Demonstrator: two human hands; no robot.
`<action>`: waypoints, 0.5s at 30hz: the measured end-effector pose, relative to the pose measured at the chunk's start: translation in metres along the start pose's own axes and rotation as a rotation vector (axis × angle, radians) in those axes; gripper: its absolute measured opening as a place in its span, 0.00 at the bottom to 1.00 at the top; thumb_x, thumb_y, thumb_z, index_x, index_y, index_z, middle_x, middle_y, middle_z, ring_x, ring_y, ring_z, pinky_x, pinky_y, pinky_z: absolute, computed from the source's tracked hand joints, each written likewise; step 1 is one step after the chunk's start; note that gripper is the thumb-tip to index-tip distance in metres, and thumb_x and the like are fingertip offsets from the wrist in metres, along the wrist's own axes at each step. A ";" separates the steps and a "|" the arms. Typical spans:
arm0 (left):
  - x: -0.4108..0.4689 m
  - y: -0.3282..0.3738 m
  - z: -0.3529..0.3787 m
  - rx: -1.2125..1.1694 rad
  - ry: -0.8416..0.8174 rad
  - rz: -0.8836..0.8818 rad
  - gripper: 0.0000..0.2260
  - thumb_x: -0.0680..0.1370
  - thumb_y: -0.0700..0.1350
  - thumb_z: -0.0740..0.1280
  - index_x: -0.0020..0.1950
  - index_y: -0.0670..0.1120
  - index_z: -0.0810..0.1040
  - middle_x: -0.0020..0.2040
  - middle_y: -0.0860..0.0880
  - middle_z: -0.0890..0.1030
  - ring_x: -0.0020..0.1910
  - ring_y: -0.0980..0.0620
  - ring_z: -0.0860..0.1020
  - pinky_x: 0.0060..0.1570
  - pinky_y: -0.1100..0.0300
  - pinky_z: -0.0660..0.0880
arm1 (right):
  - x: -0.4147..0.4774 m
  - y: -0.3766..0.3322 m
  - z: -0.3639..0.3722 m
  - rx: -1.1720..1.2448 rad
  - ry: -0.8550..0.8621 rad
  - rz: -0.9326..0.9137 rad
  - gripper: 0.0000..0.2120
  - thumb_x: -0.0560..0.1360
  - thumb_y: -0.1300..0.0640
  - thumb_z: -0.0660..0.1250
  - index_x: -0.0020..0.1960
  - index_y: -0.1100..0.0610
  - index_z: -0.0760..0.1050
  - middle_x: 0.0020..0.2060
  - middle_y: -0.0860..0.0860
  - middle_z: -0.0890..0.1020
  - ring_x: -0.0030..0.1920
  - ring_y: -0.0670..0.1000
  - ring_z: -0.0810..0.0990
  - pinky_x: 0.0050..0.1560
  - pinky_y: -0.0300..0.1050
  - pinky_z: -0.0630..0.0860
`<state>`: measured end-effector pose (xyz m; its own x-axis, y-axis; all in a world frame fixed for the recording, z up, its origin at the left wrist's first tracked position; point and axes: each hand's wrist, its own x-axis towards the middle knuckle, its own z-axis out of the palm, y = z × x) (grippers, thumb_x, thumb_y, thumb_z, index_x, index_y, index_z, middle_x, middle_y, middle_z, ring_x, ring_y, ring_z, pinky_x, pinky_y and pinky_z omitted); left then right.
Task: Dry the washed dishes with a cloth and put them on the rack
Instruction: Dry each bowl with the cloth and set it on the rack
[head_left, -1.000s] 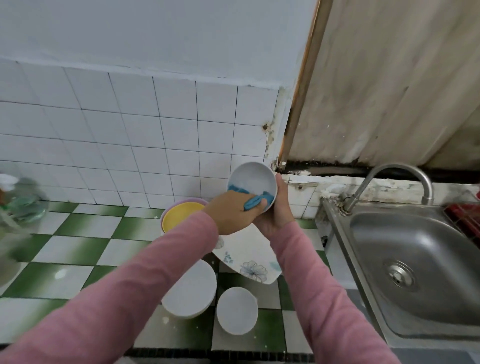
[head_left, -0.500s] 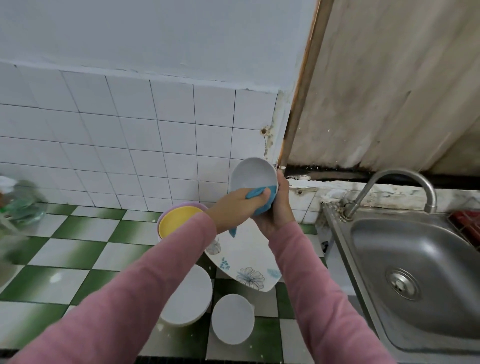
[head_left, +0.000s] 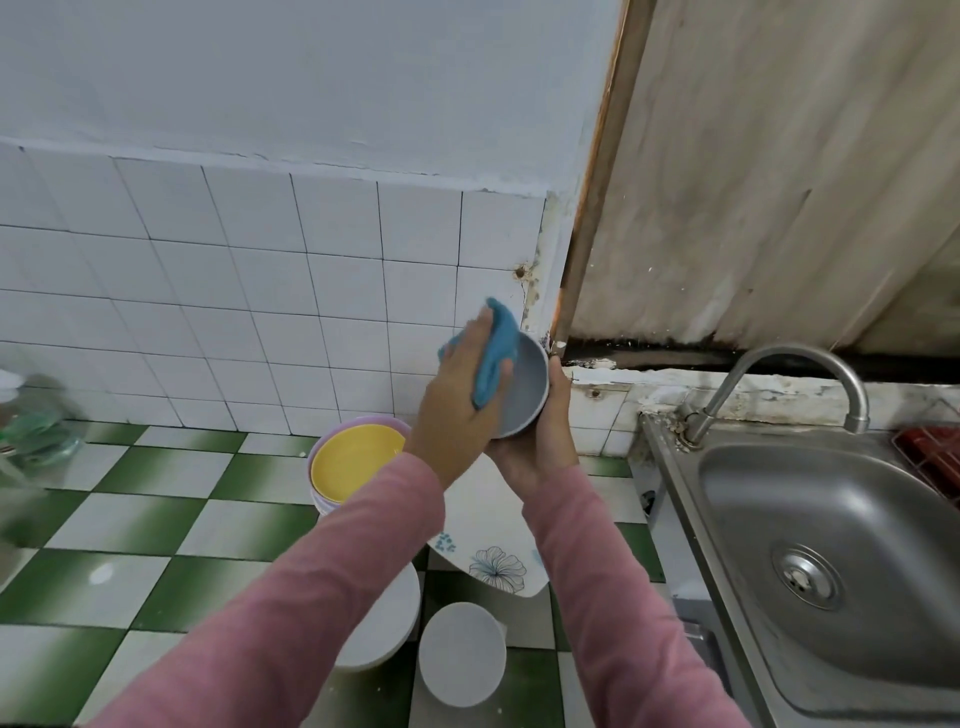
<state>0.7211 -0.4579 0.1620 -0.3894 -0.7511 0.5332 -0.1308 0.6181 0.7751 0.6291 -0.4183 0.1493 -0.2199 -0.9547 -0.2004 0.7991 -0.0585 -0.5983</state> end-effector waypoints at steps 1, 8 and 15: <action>-0.003 -0.009 0.004 0.148 -0.122 0.056 0.27 0.83 0.52 0.56 0.80 0.48 0.52 0.77 0.48 0.63 0.75 0.51 0.63 0.74 0.60 0.60 | -0.001 0.000 0.001 -0.002 -0.010 0.004 0.33 0.75 0.34 0.61 0.67 0.58 0.76 0.61 0.58 0.81 0.62 0.58 0.79 0.67 0.55 0.72; -0.013 -0.024 0.003 0.727 -0.386 0.165 0.41 0.75 0.70 0.30 0.79 0.43 0.37 0.78 0.48 0.35 0.79 0.50 0.36 0.77 0.56 0.36 | -0.004 0.001 -0.006 -0.067 -0.061 -0.018 0.34 0.75 0.36 0.59 0.71 0.58 0.72 0.65 0.57 0.79 0.68 0.55 0.76 0.72 0.50 0.68; -0.006 -0.023 -0.006 0.770 -0.616 0.178 0.47 0.72 0.76 0.41 0.80 0.45 0.40 0.81 0.48 0.42 0.80 0.53 0.43 0.77 0.59 0.38 | 0.002 -0.014 -0.010 -0.173 0.051 0.061 0.34 0.77 0.32 0.57 0.66 0.59 0.76 0.58 0.58 0.83 0.61 0.57 0.80 0.66 0.55 0.74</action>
<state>0.7318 -0.4691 0.1429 -0.8363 -0.5169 0.1826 -0.4949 0.8552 0.1542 0.6120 -0.4166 0.1490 -0.2054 -0.9388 -0.2767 0.7046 0.0543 -0.7075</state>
